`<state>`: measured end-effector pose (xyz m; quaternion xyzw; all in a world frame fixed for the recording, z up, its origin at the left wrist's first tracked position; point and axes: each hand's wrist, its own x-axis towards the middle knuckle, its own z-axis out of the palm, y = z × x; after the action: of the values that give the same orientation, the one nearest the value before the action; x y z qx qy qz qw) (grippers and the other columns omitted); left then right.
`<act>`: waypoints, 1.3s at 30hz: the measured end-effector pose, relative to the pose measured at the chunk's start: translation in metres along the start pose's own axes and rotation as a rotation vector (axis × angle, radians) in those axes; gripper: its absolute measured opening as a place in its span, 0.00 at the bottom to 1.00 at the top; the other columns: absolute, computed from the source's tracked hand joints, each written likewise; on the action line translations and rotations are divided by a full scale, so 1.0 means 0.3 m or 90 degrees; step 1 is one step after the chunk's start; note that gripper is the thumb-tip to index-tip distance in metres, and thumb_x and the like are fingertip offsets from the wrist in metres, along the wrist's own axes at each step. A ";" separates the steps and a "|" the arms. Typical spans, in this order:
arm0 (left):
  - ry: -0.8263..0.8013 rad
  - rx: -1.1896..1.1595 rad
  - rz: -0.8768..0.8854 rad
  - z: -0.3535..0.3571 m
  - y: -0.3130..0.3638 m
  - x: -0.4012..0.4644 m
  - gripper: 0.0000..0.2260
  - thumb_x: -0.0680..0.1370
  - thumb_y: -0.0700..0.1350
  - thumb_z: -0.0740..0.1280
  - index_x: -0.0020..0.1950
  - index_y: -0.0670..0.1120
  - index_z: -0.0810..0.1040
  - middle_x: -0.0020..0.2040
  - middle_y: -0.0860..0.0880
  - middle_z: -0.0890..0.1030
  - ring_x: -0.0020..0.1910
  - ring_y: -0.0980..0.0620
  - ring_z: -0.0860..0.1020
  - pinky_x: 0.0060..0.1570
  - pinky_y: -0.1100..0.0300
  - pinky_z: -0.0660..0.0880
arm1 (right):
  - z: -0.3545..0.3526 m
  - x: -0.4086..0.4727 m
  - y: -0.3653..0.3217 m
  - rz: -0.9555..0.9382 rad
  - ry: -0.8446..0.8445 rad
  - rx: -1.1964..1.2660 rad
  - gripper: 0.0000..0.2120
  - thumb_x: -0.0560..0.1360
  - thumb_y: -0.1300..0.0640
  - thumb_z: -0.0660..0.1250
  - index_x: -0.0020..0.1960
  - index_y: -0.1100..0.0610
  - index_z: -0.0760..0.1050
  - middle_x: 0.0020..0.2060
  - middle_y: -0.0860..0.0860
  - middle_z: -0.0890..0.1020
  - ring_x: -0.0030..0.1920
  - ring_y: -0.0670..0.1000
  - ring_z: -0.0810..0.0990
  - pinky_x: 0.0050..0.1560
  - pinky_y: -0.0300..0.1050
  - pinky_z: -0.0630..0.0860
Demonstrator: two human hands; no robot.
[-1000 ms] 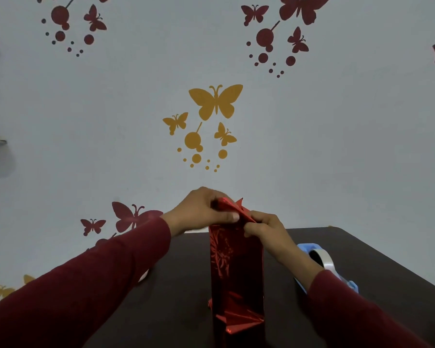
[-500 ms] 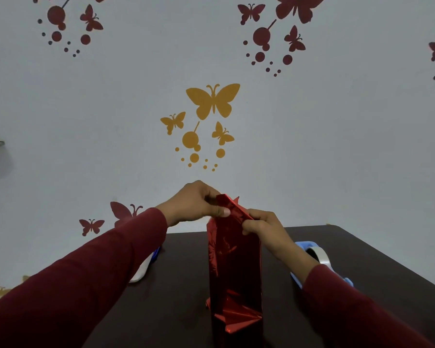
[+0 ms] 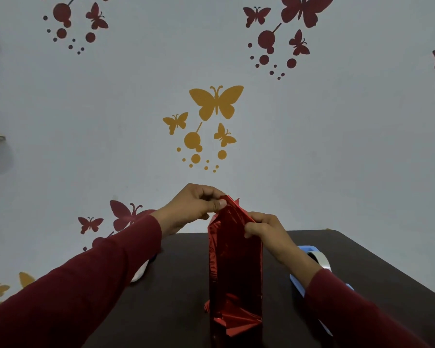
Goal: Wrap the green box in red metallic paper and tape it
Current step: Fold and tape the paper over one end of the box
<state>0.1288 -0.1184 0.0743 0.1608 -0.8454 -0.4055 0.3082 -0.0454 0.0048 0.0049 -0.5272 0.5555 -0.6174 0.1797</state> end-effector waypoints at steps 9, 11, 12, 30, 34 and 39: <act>0.052 -0.008 0.064 -0.021 -0.059 -0.033 0.09 0.80 0.41 0.72 0.56 0.52 0.87 0.49 0.51 0.88 0.47 0.55 0.85 0.46 0.58 0.78 | -0.013 -0.015 -0.016 0.017 -0.035 0.010 0.07 0.78 0.59 0.71 0.43 0.58 0.84 0.41 0.55 0.87 0.44 0.49 0.86 0.46 0.38 0.77; 0.028 0.012 0.057 -0.013 -0.061 -0.031 0.06 0.78 0.46 0.75 0.55 0.52 0.88 0.46 0.51 0.88 0.43 0.56 0.84 0.43 0.58 0.77 | -0.005 -0.024 -0.024 0.021 -0.025 0.014 0.08 0.78 0.59 0.71 0.41 0.54 0.85 0.42 0.53 0.87 0.44 0.48 0.86 0.45 0.36 0.78; 0.011 0.016 0.056 -0.009 -0.055 -0.031 0.06 0.77 0.48 0.75 0.54 0.51 0.88 0.45 0.50 0.88 0.42 0.57 0.84 0.41 0.60 0.76 | -0.001 -0.027 -0.028 0.026 -0.022 0.020 0.08 0.78 0.59 0.71 0.43 0.53 0.86 0.42 0.53 0.88 0.44 0.48 0.86 0.43 0.34 0.78; -0.068 0.142 0.080 -0.009 0.037 0.039 0.05 0.75 0.46 0.78 0.49 0.47 0.89 0.44 0.48 0.87 0.42 0.54 0.82 0.45 0.62 0.79 | 0.014 -0.044 -0.053 0.039 -0.011 0.017 0.07 0.77 0.63 0.71 0.42 0.54 0.86 0.41 0.53 0.88 0.44 0.50 0.87 0.45 0.38 0.78; -0.089 0.176 0.063 -0.035 0.056 0.058 0.07 0.76 0.49 0.77 0.51 0.48 0.89 0.44 0.49 0.88 0.42 0.55 0.83 0.38 0.65 0.75 | 0.014 -0.045 -0.055 0.042 -0.017 0.021 0.12 0.77 0.63 0.71 0.37 0.51 0.85 0.40 0.53 0.87 0.42 0.50 0.87 0.42 0.36 0.78; -0.073 0.270 0.121 -0.034 0.086 0.085 0.05 0.75 0.45 0.78 0.50 0.48 0.89 0.44 0.52 0.88 0.44 0.58 0.85 0.48 0.64 0.81 | 0.013 -0.043 -0.051 0.050 -0.017 0.016 0.09 0.76 0.63 0.72 0.39 0.53 0.84 0.40 0.53 0.87 0.43 0.50 0.87 0.42 0.35 0.78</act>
<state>0.1154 -0.1217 0.1094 0.1185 -0.9393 -0.1962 0.2554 -0.0315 0.0181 0.0117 -0.5108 0.5655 -0.6098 0.2178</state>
